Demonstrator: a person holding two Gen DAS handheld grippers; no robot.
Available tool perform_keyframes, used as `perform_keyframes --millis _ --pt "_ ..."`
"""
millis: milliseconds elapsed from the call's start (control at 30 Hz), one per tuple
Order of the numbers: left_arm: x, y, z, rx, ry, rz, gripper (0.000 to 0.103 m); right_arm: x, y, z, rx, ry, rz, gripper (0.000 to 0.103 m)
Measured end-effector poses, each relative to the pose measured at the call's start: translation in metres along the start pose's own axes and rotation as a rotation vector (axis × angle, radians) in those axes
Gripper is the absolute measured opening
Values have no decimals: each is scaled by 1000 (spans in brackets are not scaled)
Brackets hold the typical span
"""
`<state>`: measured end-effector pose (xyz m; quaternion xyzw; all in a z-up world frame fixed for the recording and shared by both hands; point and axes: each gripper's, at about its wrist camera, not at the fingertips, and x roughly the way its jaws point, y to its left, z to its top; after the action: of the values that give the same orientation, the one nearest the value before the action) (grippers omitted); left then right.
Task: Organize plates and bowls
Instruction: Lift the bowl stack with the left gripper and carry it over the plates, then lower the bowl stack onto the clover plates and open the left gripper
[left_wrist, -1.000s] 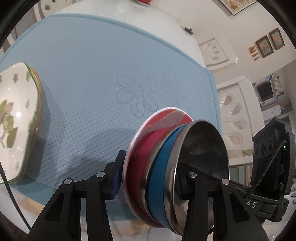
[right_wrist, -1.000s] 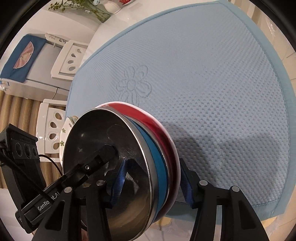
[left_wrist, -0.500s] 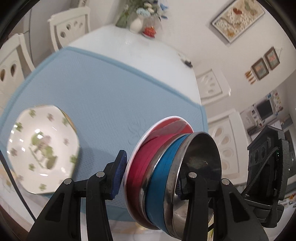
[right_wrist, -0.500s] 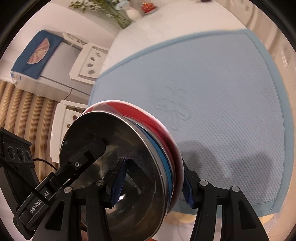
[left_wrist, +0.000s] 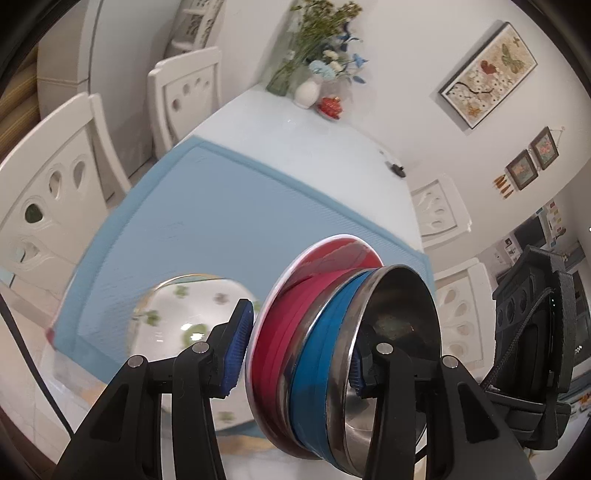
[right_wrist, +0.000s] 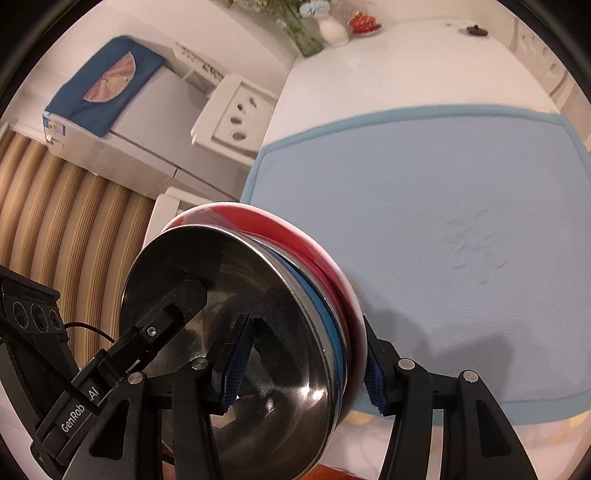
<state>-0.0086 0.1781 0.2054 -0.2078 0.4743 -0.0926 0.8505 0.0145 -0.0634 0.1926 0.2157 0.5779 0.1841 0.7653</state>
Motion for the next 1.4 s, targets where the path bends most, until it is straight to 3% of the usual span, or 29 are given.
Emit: perform_keyframes --millis 333,500,700,1033,1200,1300,1400 --pt "58 78 -16 18 143 -69 41 93 0 -17 107 131 -120 53" --pt "77 90 -27 19 203 -88 41 117 -9 -22 151 168 -185 53" --pt "84 93 -24 52 209 -95 42 137 -2 -14 172 169 -210 53" --pt "82 92 -8 133 189 -85 45 127 -5 -16 207 131 -168 53" --pt "70 95 1 156 163 -83 45 111 3 -14 197 88 -193 53" --pt "60 97 7 200 159 -79 45 88 10 -16 185 20 -205 53" --pt "38 92 13 271 103 -77 45 59 25 -18 119 -68 -269 54"
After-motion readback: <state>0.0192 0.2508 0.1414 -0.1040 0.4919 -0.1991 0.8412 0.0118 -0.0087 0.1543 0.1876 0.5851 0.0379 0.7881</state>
